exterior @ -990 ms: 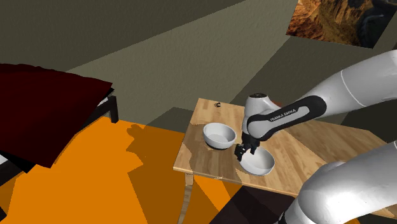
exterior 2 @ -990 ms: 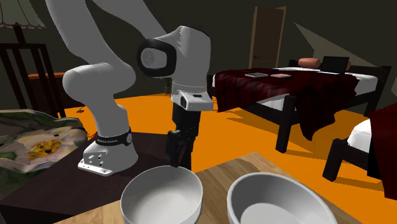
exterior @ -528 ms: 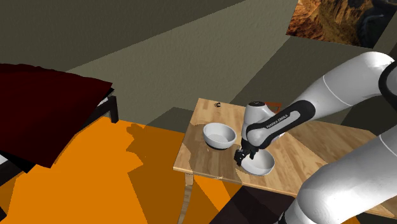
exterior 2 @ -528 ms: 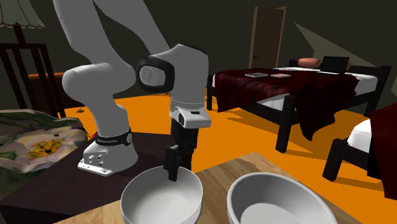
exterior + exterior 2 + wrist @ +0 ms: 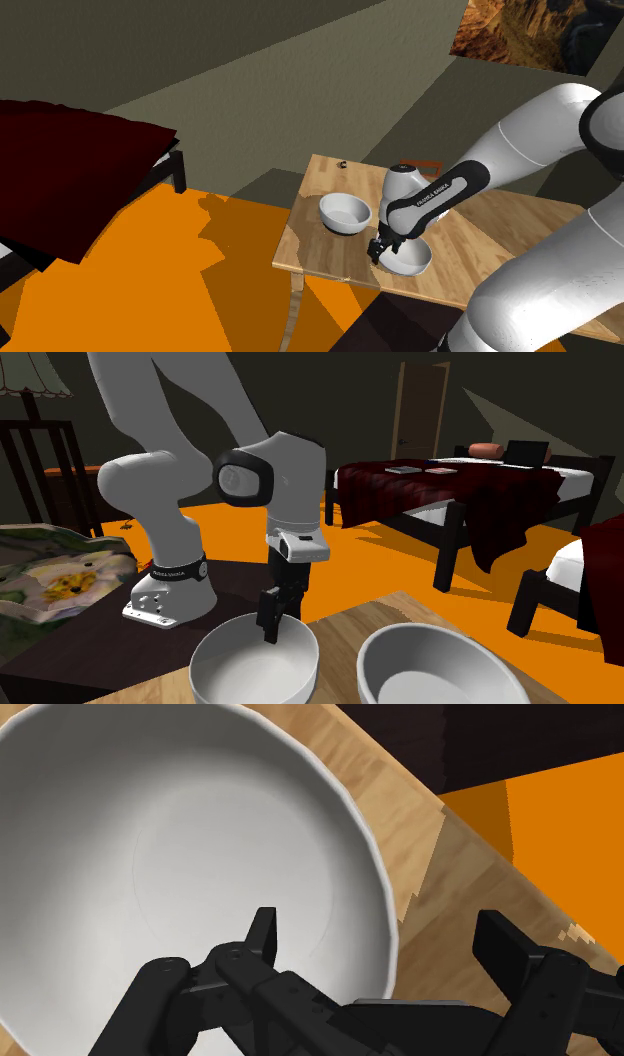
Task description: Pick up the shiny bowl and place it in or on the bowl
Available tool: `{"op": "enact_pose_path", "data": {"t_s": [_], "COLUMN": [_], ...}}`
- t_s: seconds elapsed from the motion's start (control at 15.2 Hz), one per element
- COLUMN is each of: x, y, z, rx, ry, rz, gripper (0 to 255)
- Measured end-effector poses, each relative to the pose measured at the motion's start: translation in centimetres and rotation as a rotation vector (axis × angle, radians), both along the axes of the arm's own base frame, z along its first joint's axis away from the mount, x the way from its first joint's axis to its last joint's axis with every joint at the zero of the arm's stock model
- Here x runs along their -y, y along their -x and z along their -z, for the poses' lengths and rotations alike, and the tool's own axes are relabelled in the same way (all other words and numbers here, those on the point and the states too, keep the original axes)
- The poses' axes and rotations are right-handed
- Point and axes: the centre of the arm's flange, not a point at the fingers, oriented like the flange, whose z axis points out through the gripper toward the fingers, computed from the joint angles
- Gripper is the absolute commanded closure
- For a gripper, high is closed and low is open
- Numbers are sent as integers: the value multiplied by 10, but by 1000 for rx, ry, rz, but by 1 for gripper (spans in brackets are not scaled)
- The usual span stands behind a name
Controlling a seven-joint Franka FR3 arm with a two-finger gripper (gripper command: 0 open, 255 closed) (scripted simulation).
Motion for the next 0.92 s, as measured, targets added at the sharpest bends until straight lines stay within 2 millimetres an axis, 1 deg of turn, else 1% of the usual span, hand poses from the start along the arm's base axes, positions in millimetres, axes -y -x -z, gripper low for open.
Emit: {"op": "enact_pose_path", "data": {"t_s": [0.07, 0.73, 0.92], "x": [0, 0, -1], "y": [0, 0, 0], "z": [0, 0, -10], "rx": [0, 1, 0], "ry": [0, 0, 0], "rz": [0, 0, 0], "gripper": [255, 255, 255]}}
